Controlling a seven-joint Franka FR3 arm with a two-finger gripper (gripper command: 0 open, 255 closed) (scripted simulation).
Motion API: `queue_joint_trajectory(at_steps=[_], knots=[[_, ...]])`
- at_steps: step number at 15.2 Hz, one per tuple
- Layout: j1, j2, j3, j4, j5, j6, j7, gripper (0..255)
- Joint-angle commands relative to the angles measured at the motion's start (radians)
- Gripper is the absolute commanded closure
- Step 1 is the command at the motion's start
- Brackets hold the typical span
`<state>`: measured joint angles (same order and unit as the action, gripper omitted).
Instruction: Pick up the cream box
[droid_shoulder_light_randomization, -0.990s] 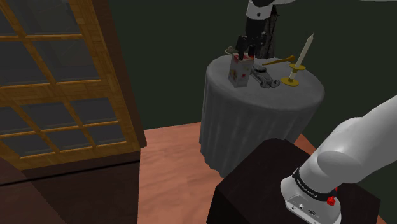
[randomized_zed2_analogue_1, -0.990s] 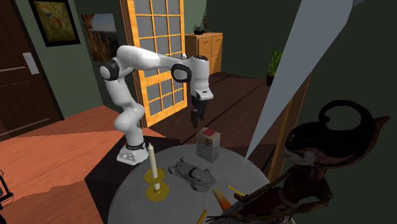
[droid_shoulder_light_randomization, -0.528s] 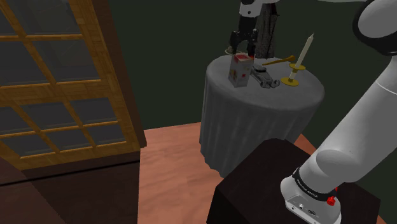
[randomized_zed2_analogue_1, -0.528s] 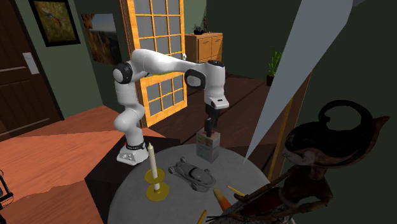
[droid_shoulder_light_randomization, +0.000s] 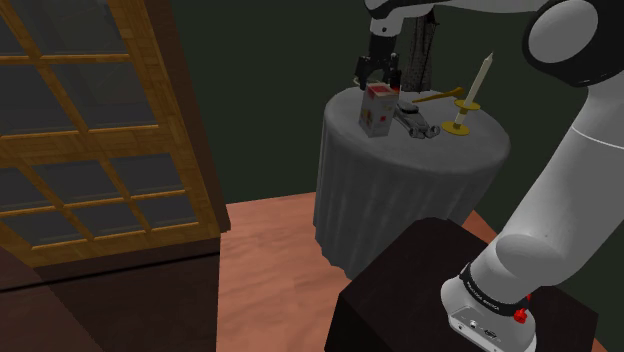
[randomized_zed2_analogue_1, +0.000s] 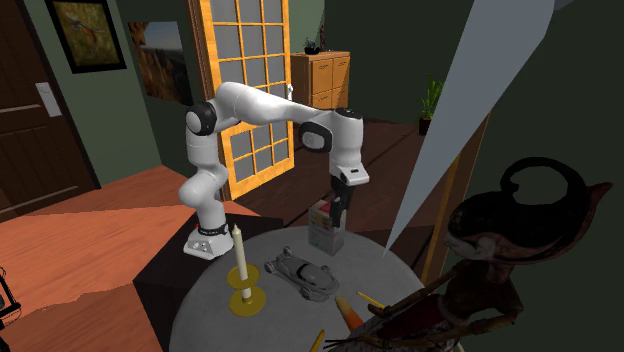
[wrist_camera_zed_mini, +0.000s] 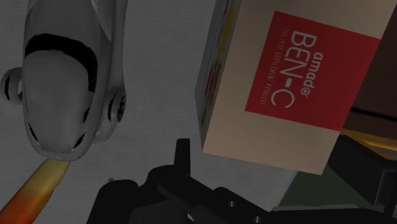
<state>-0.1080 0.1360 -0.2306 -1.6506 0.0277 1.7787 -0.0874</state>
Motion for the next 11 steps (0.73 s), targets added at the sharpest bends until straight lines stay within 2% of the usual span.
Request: queue_joint_trajectory(at_steps=[1, 3, 4, 11], knots=[[-0.001, 0.000, 0.000, -0.036, 0.000, 0.036, -0.002, 0], [-0.001, 0.000, 0.000, -0.036, 0.000, 0.036, -0.002, 0], [-0.001, 0.000, -0.001, -0.036, 0.000, 0.037, -0.002, 255], [-0.001, -0.002, -0.001, -0.039, 0.000, 0.038, -0.003, 255]])
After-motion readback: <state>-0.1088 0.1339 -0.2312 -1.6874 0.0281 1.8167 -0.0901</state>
